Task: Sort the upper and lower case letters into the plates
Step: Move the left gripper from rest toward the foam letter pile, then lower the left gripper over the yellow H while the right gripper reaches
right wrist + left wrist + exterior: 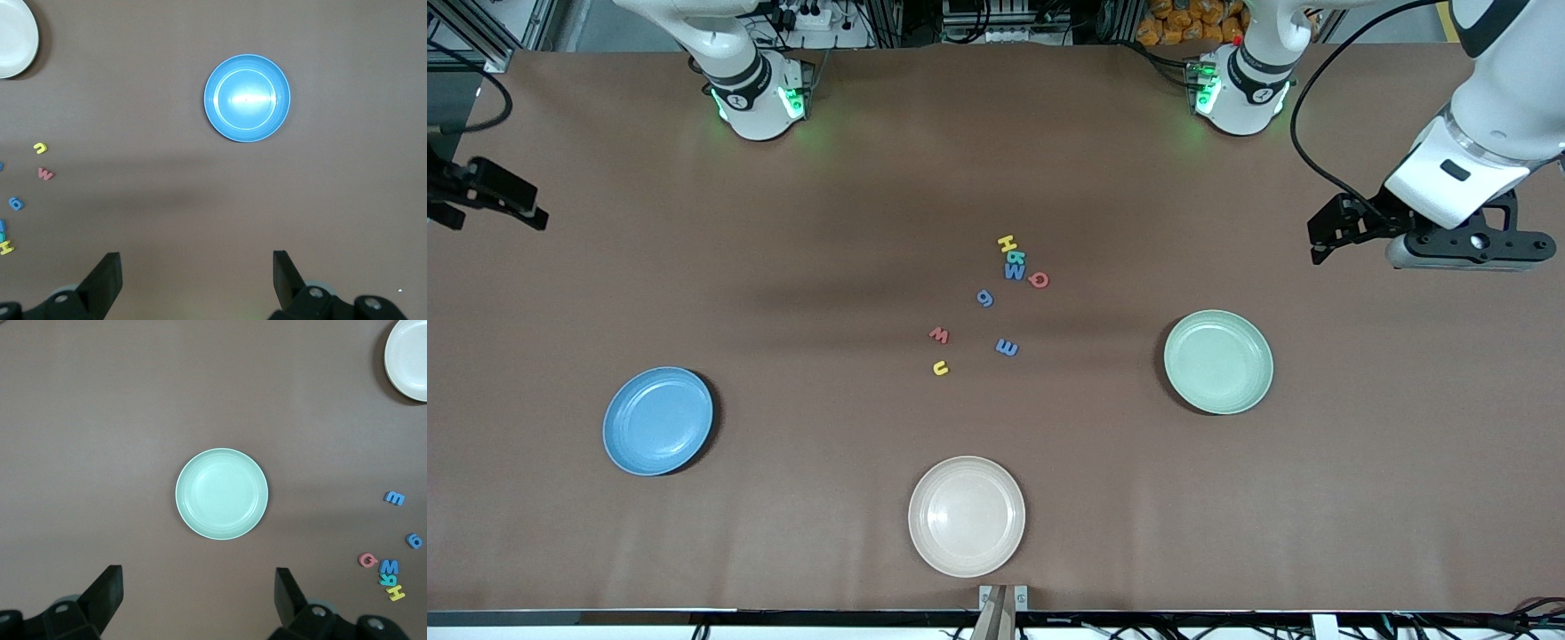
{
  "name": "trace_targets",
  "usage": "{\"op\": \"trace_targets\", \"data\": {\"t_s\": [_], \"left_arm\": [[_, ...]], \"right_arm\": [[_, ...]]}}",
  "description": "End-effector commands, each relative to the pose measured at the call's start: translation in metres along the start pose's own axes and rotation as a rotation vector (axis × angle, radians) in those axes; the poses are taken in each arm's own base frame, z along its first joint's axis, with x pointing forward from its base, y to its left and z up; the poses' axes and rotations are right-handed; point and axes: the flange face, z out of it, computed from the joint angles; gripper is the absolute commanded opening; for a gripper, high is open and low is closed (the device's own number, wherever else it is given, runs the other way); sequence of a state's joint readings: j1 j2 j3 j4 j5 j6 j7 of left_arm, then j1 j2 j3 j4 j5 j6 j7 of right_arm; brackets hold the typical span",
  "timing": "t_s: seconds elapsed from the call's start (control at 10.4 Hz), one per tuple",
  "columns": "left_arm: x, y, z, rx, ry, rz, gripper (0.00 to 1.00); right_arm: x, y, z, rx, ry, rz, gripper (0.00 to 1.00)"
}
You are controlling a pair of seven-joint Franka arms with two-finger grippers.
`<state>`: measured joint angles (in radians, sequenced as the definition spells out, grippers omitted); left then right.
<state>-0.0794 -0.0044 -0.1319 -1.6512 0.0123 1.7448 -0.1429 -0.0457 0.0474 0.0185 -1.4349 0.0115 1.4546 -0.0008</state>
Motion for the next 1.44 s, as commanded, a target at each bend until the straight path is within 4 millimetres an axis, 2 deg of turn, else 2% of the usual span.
{"op": "trace_targets", "data": {"t_s": [0.0, 0.29, 0.38, 0.48, 0.77, 0.87, 0.96, 1.06, 1.15, 1.35], "left_arm": [[0.001, -0.003, -0.006, -0.016, 0.0, 0.012, 1.0], [-0.002, -0.003, -0.001, -0.015, -0.028, -0.037, 1.0], [-0.006, 0.012, 0.004, -0.009, -0.055, -0.124, 1.0], [-0.006, 0.055, 0.019, 0.003, -0.072, -0.146, 1.0], [-0.003, 0.142, 0.089, -0.001, -0.142, -0.141, 1.0], [-0.008, 0.182, 0.106, -0.004, -0.143, -0.154, 1.0], [-0.013, 0.214, 0.132, 0.012, -0.167, -0.255, 1.0], [-0.027, 0.259, 0.156, 0.023, -0.172, -0.344, 1.0], [-0.041, 0.291, 0.175, 0.043, -0.17, -0.434, 1.0], [-0.059, 0.323, 0.203, 0.068, -0.187, -0.529, 1.0]], "right_arm": [[-0.001, -0.001, 0.008, 0.002, 0.005, -0.003, 1.0], [0.0, 0.0, 0.009, 0.005, 0.003, -0.002, 1.0], [0.0, 0.0, 0.009, 0.005, 0.003, -0.002, 1.0], [0.0, 0.0, 0.011, 0.005, -0.001, -0.002, 1.0], [0.002, -0.001, 0.017, 0.009, -0.008, -0.003, 1.0], [0.003, -0.001, 0.022, 0.01, -0.006, -0.003, 1.0], [0.005, -0.002, 0.029, 0.01, -0.009, -0.004, 1.0], [0.006, -0.004, 0.033, 0.012, -0.015, -0.009, 1.0], [0.004, -0.007, 0.035, 0.011, -0.026, -0.014, 1.0], [0.003, -0.004, 0.033, 0.015, -0.024, -0.017, 1.0]]}}
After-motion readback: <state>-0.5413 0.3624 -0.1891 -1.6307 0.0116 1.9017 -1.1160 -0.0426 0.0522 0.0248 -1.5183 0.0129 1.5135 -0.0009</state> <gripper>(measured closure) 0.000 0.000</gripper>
